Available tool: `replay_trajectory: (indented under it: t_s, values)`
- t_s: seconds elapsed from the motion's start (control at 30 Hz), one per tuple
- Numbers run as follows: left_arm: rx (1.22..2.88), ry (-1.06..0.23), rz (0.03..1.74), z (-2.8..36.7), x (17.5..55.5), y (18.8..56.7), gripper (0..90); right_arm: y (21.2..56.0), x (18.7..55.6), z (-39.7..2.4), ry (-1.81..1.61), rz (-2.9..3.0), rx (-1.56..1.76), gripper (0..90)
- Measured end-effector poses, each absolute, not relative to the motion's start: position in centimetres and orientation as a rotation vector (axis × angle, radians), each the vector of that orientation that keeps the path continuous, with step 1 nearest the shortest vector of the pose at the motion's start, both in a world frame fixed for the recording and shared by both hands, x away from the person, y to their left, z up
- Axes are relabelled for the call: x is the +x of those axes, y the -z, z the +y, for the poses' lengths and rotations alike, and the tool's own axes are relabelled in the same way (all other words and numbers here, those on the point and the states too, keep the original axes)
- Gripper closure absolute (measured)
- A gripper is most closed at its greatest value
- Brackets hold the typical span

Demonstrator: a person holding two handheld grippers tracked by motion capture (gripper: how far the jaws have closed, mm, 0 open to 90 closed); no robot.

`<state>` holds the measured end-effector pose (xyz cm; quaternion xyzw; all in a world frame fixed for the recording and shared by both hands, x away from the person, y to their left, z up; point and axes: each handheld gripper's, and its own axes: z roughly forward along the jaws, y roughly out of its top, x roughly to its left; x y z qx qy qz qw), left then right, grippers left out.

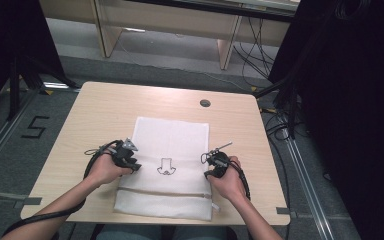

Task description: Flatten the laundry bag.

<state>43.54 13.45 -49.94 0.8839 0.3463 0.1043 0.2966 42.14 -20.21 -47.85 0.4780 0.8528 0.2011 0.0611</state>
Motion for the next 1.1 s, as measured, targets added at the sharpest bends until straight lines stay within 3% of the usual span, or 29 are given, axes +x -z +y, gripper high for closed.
replay_trajectory:
  t_s: [0.67,1.1]
  values:
    - [2.317,-0.32,0.878,12.9,43.8,50.3,62.8,47.9,42.3,-21.4,-0.624,2.53,1.482,85.4]
    - [2.144,-0.328,0.838,14.6,41.6,47.5,35.7,45.8,39.8,-24.4,-0.813,2.442,1.437,70.1]
